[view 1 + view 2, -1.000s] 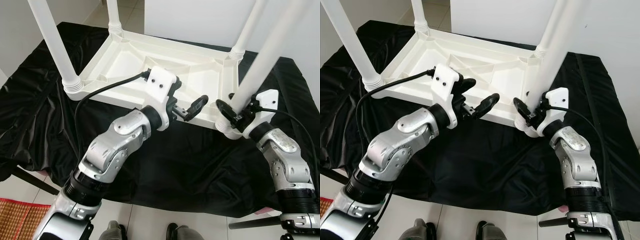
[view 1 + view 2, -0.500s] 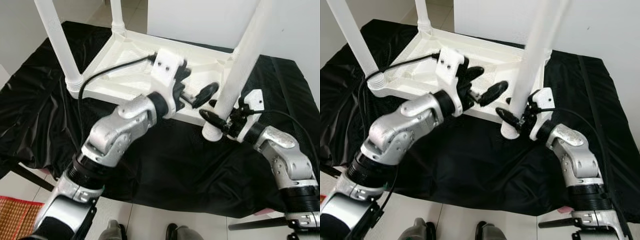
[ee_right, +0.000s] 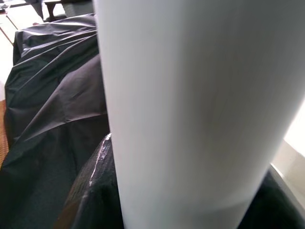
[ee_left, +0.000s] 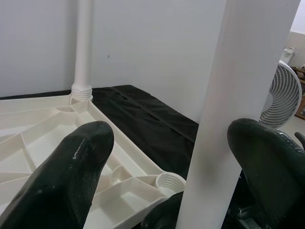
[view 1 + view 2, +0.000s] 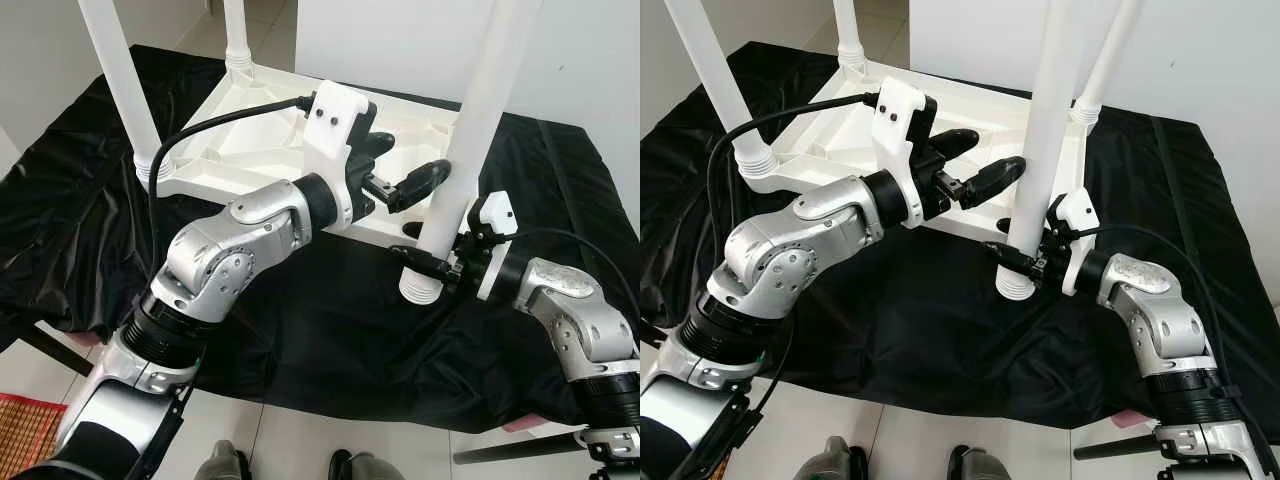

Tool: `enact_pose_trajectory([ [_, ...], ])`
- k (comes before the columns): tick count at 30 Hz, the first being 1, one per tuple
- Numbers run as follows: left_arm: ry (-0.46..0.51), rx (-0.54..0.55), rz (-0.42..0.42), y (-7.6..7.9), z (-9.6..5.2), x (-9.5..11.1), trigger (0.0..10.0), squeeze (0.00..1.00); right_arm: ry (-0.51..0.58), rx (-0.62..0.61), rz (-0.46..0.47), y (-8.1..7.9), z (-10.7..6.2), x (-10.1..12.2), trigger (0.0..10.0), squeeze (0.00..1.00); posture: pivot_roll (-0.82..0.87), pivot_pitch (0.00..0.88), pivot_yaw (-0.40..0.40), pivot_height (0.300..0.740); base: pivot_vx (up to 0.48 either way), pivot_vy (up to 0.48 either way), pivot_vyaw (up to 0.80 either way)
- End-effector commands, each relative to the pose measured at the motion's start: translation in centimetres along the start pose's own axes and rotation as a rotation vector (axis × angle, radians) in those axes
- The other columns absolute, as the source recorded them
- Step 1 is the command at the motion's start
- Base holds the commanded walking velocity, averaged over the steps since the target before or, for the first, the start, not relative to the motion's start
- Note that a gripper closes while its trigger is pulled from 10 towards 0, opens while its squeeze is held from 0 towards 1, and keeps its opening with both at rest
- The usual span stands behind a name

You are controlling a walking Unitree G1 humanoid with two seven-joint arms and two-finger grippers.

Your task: Building children table

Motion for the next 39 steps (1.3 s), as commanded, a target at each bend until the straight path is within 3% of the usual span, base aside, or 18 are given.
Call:
enact_pose_trajectory([
  [1,0.049,-0.606,0.036,6.6,-1.3,1.1,10.0,0.0,-0.02,0.051,-0.004,-0.9,0.3,-0.3,10.0,0.0,0.03,0.13,-0.072,0.74,0.0,0.0,0.0],
  [13,0.066,-0.724,-0.023,8.2,-2.2,1.8,10.0,0.0,-0.036,0.075,0.005,-1.1,0.9,-0.6,10.0,0.0,0.03,0.124,-0.073,0.74,0.0,0.0,0.0],
  [22,0.076,-0.728,-0.032,8.3,-2.6,1.8,10.0,0.0,-0.026,0.054,0.021,-0.8,0.7,-0.8,10.0,0.0,0.03,0.113,-0.073,0.74,0.0,0.0,0.0],
  [30,0.032,-0.68,-0.021,8.1,-1.5,0.8,10.0,0.0,-0.053,0.157,-0.004,-2.6,0.7,-0.9,10.0,0.0,0.03,0.111,-0.071,0.74,0.0,0.0,0.0],
  [39,-0.003,-0.636,-0.014,8.1,-0.8,-0.3,10.0,0.0,-0.063,0.208,-0.007,-3.6,0.8,-0.7,10.0,0.0,0.02,0.12,-0.068,0.74,0.0,0.0,0.0],
])
Point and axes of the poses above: a point about 5 cm out from each wrist's last joint towards the gripper, its own z axis pointing out of the wrist towards the gripper, its own x axis along the axis of the wrist's last joint, y = z × x, the point moved 5 cm from there along z, pointing out of the wrist towards the gripper, and after that the axes turned 4 degrees about z, right-handed, at the moved point
